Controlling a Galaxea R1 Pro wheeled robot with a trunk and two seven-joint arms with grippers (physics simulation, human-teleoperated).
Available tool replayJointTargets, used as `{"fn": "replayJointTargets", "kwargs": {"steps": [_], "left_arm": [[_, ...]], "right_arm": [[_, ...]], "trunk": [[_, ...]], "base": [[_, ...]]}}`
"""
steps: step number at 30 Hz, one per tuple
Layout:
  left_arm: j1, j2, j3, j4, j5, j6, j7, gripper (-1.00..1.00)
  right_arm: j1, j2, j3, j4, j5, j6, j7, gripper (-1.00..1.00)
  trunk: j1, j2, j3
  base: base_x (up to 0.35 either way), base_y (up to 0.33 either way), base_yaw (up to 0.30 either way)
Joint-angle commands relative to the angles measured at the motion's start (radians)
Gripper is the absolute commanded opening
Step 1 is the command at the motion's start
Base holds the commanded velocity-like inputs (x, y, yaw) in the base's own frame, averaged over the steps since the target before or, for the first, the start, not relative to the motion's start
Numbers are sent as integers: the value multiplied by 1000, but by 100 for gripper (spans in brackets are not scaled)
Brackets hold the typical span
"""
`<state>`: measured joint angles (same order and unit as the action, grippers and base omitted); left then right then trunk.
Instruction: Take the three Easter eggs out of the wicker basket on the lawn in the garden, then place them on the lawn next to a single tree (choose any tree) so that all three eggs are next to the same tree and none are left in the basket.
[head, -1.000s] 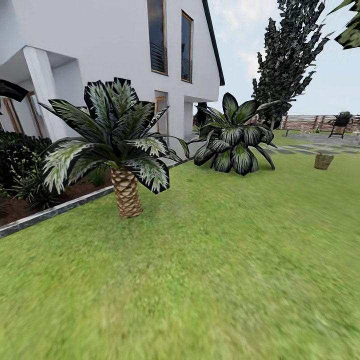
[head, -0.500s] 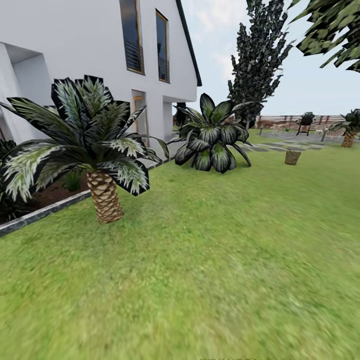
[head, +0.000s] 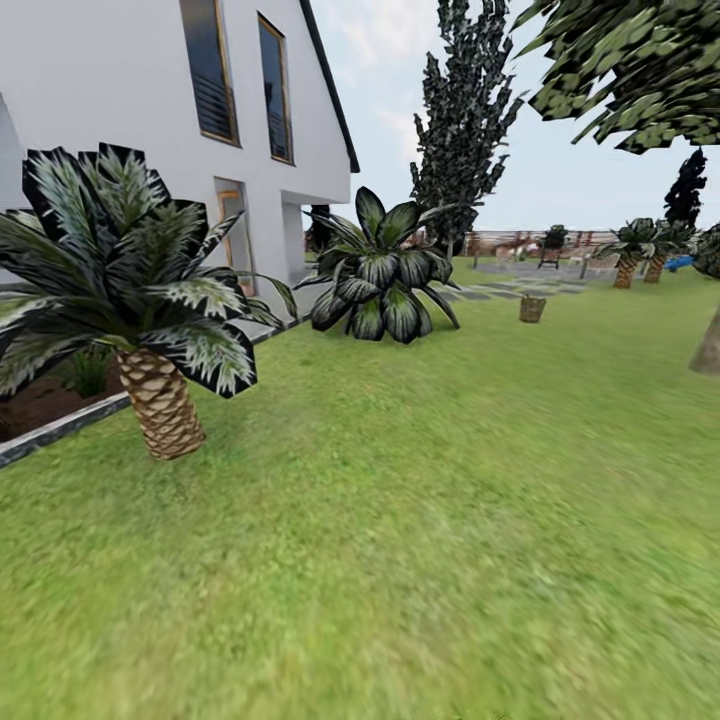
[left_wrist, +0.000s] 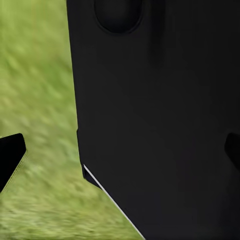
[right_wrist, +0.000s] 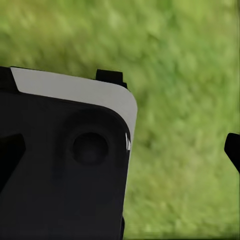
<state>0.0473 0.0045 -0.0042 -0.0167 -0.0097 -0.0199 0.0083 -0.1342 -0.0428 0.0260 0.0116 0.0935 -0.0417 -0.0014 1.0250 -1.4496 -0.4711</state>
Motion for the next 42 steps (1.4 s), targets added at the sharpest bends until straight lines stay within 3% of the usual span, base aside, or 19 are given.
{"fn": "replayJointTargets", "kwargs": {"steps": [1,42], "left_arm": [[0,0,0,-2,-1,-2,1,100],[1,0,1,-2,-1,-3,4,100]], "right_arm": [[-1,0,2,1,10,-3,0,100],[-1,0,2,1,11,-3,0,100]], "trunk": [[0,0,-1],[0,0,-1]], "base": [[0,0,-270],[0,0,-270]]}}
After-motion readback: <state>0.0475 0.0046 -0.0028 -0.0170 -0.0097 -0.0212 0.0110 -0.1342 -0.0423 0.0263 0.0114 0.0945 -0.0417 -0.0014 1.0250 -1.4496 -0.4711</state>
